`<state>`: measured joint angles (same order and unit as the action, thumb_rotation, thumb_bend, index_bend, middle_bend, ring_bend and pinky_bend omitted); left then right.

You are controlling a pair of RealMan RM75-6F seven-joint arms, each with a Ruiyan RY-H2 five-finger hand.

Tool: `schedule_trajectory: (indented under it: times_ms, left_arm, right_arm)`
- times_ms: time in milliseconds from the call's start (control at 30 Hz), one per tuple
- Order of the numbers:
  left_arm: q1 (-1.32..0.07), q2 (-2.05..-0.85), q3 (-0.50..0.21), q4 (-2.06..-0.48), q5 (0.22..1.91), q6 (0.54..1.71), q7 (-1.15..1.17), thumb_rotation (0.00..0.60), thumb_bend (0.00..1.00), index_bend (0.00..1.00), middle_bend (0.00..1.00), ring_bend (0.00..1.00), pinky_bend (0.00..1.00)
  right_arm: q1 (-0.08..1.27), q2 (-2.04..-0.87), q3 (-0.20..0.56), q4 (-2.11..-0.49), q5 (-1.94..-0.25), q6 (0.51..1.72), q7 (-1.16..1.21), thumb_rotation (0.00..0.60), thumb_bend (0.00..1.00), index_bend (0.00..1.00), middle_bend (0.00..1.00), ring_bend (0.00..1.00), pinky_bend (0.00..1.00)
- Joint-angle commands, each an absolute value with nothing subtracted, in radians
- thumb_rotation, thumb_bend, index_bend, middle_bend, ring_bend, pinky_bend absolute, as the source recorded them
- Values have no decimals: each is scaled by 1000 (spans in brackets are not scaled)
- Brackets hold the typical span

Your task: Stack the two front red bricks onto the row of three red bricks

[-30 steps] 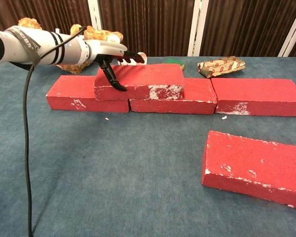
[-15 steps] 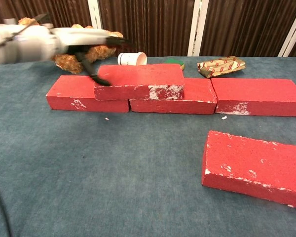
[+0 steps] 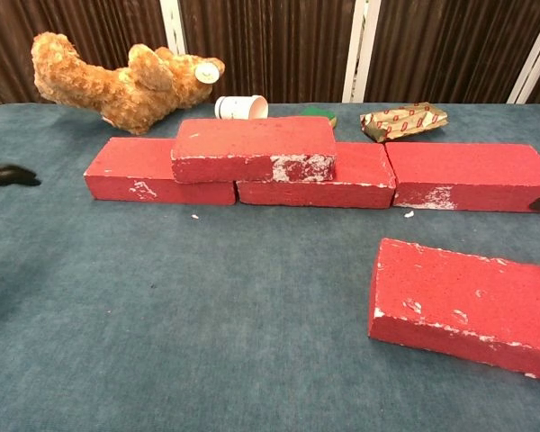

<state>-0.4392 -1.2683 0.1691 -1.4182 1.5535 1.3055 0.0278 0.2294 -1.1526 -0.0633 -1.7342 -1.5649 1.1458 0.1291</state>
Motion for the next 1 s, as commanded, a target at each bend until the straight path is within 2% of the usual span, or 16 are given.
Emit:
schedule_trajectory:
  times_ms: [33,300,933,967,1000]
  left_arm:
    - [-397,-1297,184,-1357,1580,1332,-16,600,224,0,0,0,49]
    - [-354,-1316,186,-1283,1600,1339,-90,600,230,0,0,0,49]
    - [-340,-1295,157,-1301,1624,1303,-85,600,241,0,0,0,49]
    - [-339,-1294,156,-1301,1625,1302,-85,600,246,0,0,0,49]
    - [-339,-1293,154,-1302,1626,1301,-85,600,248,0,0,0,49]
  right_arm:
    - [252,-1212,-44,-1742,-1492,1092,57,600,48,0,0,0,0]
    - [275,-1287,-22,-1738,-1391,1043,-36,600,48,0,0,0,0]
    - [330,-1333,12,-1687,-1294,961,16,600,45,0,0,0,4]
    - [330,-1338,14,-1683,-1290,967,13,600,45,0,0,0,38]
    - [330,-1341,16,-1682,-1285,970,11,600,45,0,6,0,117]
